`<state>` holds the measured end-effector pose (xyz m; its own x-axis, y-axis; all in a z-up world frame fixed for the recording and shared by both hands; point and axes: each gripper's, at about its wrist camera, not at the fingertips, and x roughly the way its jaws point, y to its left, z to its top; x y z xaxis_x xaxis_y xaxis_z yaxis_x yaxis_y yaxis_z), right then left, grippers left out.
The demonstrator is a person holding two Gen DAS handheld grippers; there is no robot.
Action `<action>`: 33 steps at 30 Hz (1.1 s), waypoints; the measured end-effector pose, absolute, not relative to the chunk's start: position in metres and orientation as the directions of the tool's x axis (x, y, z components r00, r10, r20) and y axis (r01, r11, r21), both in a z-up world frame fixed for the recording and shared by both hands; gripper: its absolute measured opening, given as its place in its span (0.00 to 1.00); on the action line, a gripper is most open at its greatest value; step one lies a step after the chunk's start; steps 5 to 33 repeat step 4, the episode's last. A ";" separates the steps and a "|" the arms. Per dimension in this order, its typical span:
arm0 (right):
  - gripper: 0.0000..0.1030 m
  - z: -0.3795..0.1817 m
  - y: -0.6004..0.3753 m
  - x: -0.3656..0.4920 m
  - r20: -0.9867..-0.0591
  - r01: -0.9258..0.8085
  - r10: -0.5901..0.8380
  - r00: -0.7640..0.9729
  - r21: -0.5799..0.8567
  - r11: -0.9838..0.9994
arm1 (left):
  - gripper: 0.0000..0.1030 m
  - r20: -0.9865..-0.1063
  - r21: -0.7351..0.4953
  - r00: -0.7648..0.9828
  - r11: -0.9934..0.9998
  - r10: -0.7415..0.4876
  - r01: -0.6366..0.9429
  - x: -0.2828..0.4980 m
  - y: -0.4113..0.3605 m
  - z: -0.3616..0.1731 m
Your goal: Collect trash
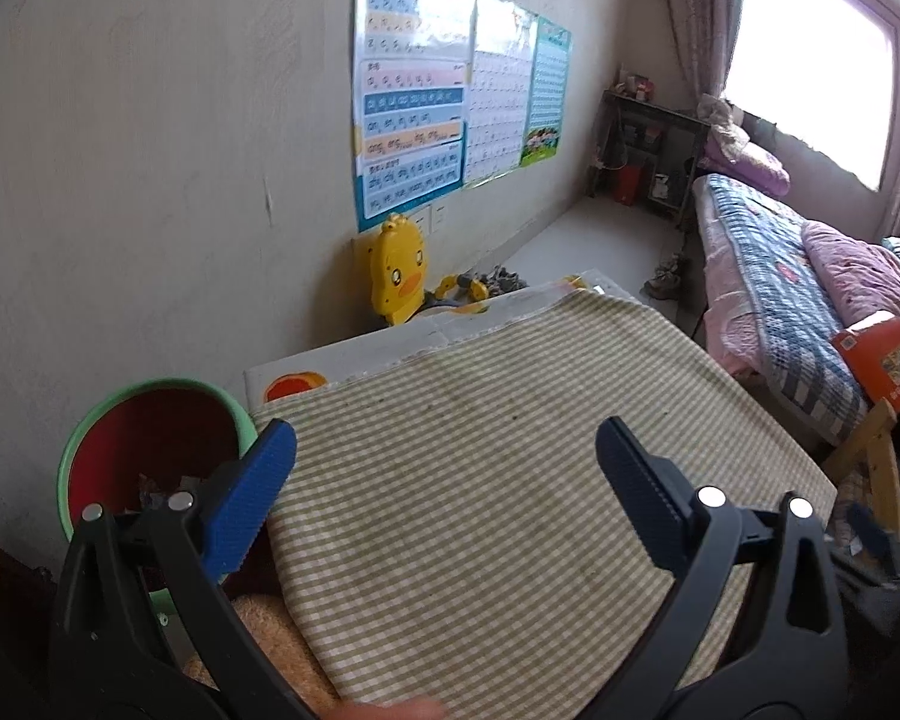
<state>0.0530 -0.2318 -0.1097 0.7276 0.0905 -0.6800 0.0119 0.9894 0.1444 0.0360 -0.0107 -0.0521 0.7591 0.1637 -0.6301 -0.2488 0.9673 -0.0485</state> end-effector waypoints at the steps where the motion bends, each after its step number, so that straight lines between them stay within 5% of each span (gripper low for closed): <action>1: 0.93 -0.126 -0.232 0.065 -0.692 -0.003 0.091 0.716 0.128 0.992 | 0.95 -0.635 -0.049 0.754 0.965 0.169 -0.258 0.037 -0.007 -0.055; 33: 0.93 -0.152 -0.234 0.090 -0.714 -0.021 0.084 0.695 0.097 0.995 | 0.95 -0.639 -0.036 0.746 0.961 0.189 -0.274 0.037 0.001 -0.061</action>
